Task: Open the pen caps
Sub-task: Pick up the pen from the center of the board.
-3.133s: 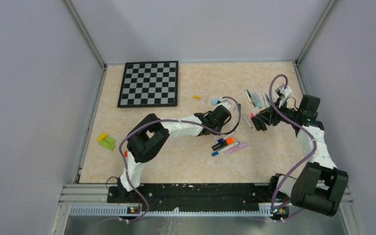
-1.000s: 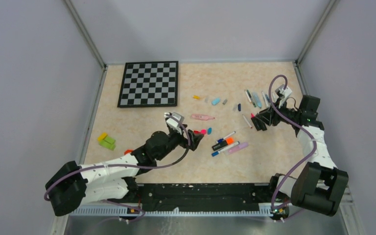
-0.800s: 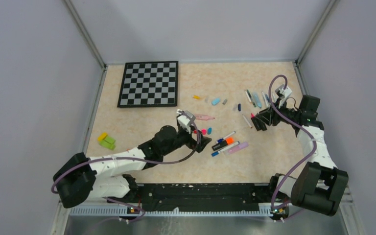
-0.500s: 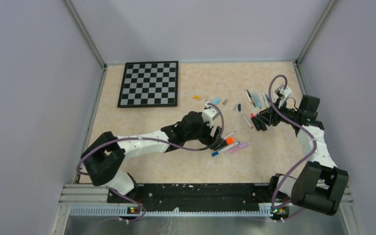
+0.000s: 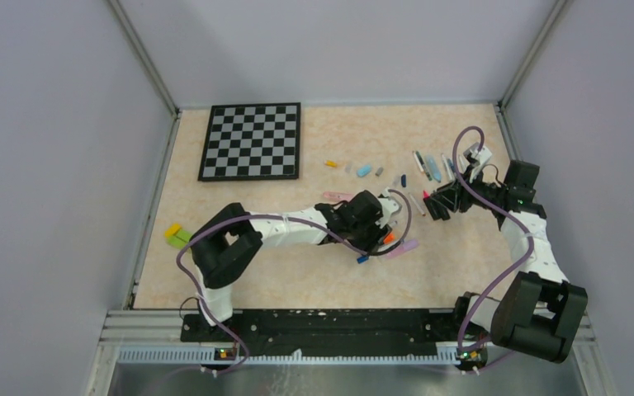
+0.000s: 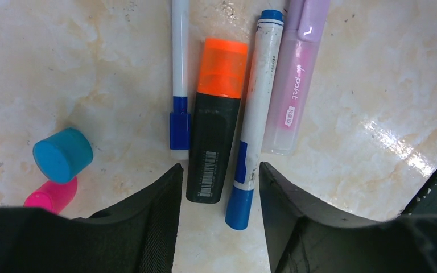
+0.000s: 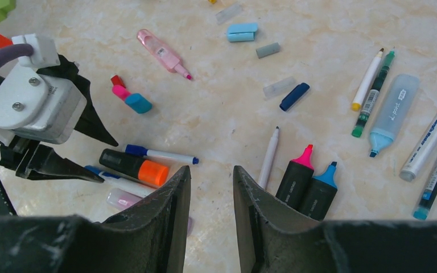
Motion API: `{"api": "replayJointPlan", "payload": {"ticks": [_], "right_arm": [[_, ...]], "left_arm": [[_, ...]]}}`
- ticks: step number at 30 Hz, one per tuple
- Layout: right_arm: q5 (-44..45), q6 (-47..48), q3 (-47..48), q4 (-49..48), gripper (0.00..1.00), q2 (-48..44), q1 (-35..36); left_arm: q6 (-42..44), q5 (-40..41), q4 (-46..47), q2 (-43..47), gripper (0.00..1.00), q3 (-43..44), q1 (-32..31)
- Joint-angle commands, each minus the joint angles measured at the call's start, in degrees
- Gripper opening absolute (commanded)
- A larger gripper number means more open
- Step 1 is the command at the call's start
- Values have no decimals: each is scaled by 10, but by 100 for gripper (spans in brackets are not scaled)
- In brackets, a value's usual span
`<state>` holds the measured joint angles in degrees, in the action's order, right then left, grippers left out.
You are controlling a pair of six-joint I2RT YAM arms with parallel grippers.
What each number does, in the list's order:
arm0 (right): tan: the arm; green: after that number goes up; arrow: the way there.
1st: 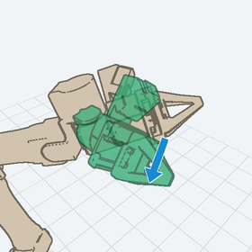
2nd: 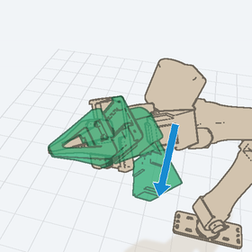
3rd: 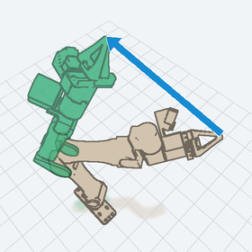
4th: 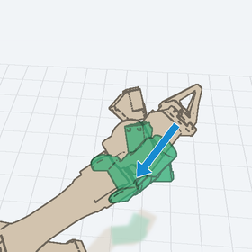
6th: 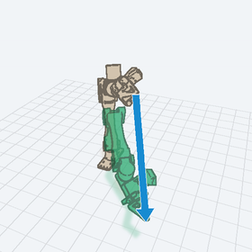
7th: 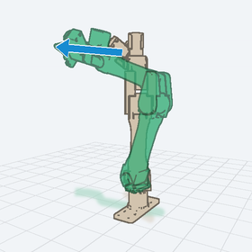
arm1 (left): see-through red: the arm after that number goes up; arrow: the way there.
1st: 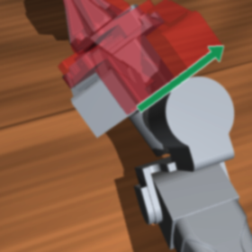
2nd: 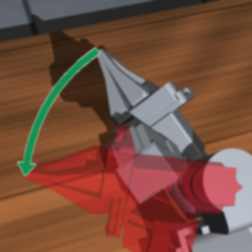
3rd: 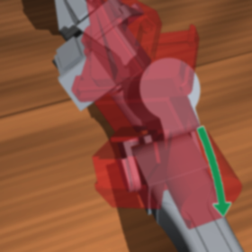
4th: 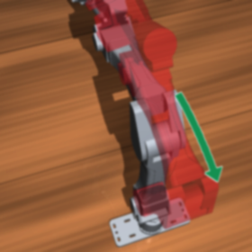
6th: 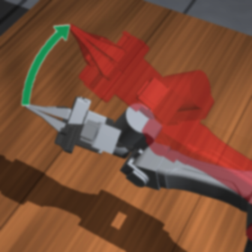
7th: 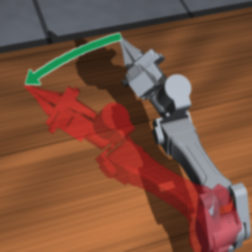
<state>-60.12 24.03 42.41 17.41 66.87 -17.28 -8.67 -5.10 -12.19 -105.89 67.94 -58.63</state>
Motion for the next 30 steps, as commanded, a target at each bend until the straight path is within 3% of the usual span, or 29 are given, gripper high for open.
{"api": "replayJointPlan", "payload": {"ticks": [1, 12, 30], "right_arm": [[-14, 13, 3, -7, 33, 4, 0], [-16, 15, 5, -3, 32, 5, 0], [-17, 16, 5, -2, 33, 5, 1]], "left_arm": [[26, 6, -21, -20, 54, 40, 0], [40, 6, -34, -53, 44, 66, 0], [36, 20, -59, -75, 44, 68, -4]]}}
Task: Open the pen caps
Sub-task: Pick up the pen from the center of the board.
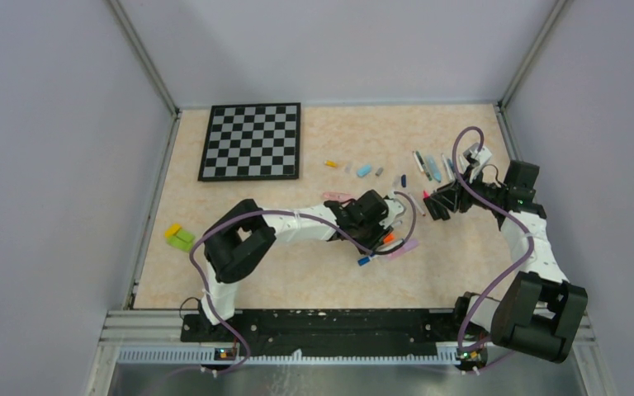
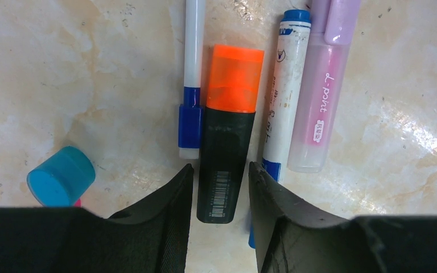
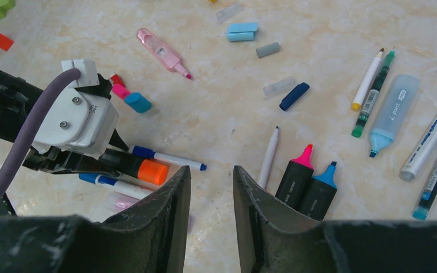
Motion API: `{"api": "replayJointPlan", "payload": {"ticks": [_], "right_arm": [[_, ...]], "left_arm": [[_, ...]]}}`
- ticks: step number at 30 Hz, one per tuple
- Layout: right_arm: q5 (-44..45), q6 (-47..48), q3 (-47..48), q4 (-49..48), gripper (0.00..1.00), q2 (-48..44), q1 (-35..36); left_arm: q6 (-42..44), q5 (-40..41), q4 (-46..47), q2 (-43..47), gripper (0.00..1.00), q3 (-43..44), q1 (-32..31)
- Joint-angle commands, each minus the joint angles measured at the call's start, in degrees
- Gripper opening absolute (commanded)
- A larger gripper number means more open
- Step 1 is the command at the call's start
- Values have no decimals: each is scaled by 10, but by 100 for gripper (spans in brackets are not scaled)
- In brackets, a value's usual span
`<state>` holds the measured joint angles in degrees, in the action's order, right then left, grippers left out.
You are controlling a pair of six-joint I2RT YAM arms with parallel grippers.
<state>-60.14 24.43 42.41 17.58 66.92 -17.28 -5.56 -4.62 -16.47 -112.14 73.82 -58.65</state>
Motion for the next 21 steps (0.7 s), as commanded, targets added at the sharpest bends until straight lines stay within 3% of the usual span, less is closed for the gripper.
{"api": "replayJointPlan", "payload": {"ticks": [1, 6, 9, 14, 21], "right_arm": [[-17, 12, 5, -4, 33, 4, 0], [-17, 12, 5, -4, 33, 4, 0], [-17, 12, 5, -3, 32, 4, 1], [-19, 12, 5, -2, 33, 4, 0], [-38, 25, 5, 12, 32, 6, 0]], "left_arm": [[6, 17, -16, -13, 44, 9, -4], [7, 25, -21, -19, 41, 11, -7], [6, 33, -25, -20, 27, 9, -9], [-1, 34, -18, -4, 18, 3, -12], [-40, 19, 74, 87, 9, -44, -12]]}}
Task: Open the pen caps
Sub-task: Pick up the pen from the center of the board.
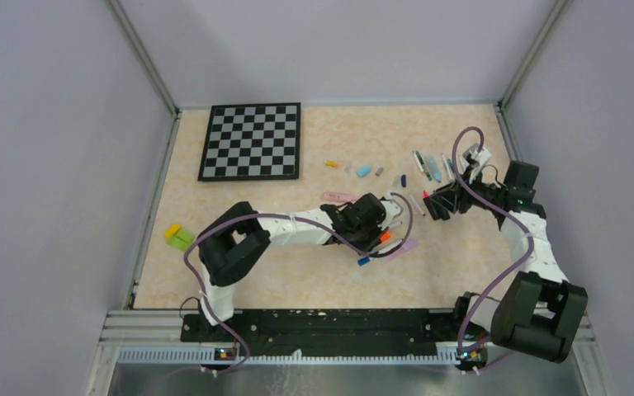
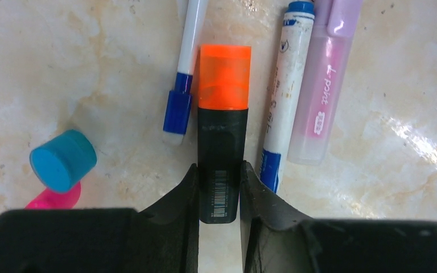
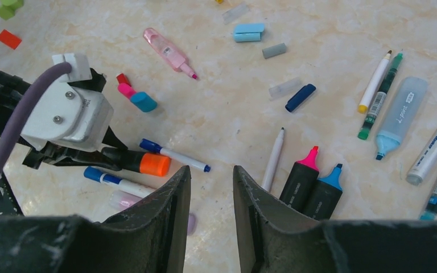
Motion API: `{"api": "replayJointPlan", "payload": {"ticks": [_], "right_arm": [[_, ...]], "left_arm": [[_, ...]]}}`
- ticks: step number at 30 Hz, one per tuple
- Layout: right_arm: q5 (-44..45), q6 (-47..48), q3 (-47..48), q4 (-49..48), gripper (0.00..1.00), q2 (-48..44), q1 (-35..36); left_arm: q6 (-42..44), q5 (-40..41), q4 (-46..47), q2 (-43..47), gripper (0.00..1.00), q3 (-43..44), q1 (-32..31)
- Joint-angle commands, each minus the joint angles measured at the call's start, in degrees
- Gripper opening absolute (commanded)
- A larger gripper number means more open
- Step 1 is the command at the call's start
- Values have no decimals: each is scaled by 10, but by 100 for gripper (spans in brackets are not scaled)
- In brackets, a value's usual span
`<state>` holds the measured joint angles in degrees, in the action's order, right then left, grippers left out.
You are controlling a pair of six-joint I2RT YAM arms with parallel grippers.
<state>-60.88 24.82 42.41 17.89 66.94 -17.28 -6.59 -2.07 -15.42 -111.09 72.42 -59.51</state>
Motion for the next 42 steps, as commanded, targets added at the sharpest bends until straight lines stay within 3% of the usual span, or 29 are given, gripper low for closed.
{"api": "replayJointPlan", "payload": {"ticks": [1, 6, 11, 18, 21, 26, 34, 42], "right_arm": [[-35, 22, 5, 11, 32, 6, 0], [-59, 23, 3, 18, 32, 6, 0], [-112, 2, -7, 9, 32, 2, 1], [-186, -133, -63, -127, 32, -24, 12], [-191, -193, -87, -196, 34, -30, 43], [-157, -238, -98, -231, 38, -16, 105], [-113, -274, -105, -252, 42, 2, 188], [-50, -318, -125, -311, 42, 4, 219]], "left_arm": [[-37, -11, 83, 93, 8, -44, -3], [-78, -26, 176, 158, 0, -97, -1], [-132, -41, 272, 199, 0, -152, 4], [-241, 37, 451, 231, 0, -228, 4], [-304, 107, 450, 224, 0, -217, 4], [-369, 167, 437, 205, 0, -192, 4], [-417, 190, 423, 176, 0, -161, 5], [-445, 187, 425, 156, 0, -142, 2]]}}
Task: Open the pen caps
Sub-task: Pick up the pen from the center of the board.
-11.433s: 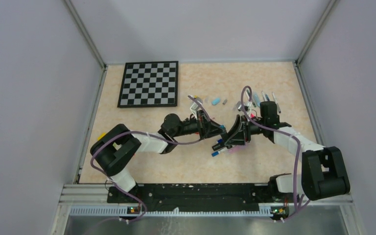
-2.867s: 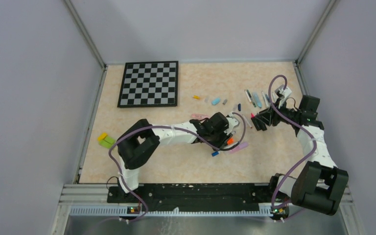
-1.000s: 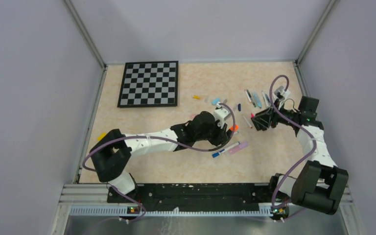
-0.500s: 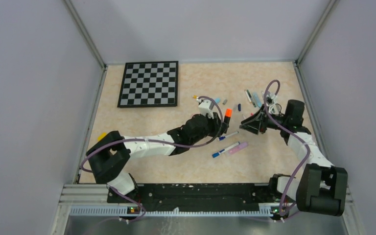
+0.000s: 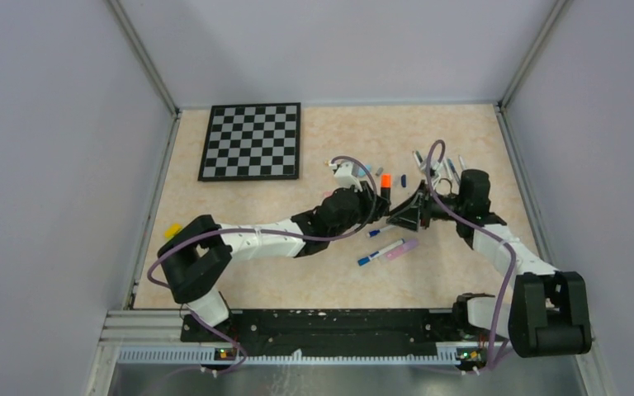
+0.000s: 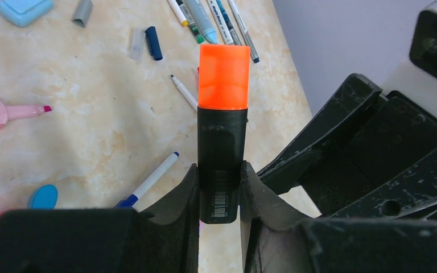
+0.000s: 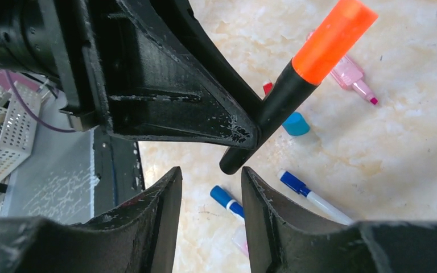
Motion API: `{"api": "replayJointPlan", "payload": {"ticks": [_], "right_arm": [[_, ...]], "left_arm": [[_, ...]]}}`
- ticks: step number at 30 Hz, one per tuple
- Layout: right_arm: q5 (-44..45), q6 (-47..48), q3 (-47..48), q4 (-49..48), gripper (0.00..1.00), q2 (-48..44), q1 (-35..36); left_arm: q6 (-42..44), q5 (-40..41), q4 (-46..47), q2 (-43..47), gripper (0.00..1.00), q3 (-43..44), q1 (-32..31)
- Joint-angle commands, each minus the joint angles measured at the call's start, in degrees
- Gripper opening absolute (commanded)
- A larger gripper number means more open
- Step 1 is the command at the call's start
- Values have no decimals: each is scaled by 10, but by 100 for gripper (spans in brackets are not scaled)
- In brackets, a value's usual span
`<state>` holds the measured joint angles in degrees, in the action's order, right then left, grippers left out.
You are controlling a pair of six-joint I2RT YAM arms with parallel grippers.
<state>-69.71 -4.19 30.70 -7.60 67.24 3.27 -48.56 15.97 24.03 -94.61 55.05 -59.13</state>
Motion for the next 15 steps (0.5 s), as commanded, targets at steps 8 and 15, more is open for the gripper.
{"api": "replayJointPlan", "payload": {"ticks": [8, 15], "right_arm": [[100, -61, -19, -99, 38, -4, 23], [139, -100, -40, -148, 27, -7, 29]], "left_arm": [[-38, 10, 34, -21, 0, 42, -12], [-50, 10, 45, -23, 0, 41, -15]]}}
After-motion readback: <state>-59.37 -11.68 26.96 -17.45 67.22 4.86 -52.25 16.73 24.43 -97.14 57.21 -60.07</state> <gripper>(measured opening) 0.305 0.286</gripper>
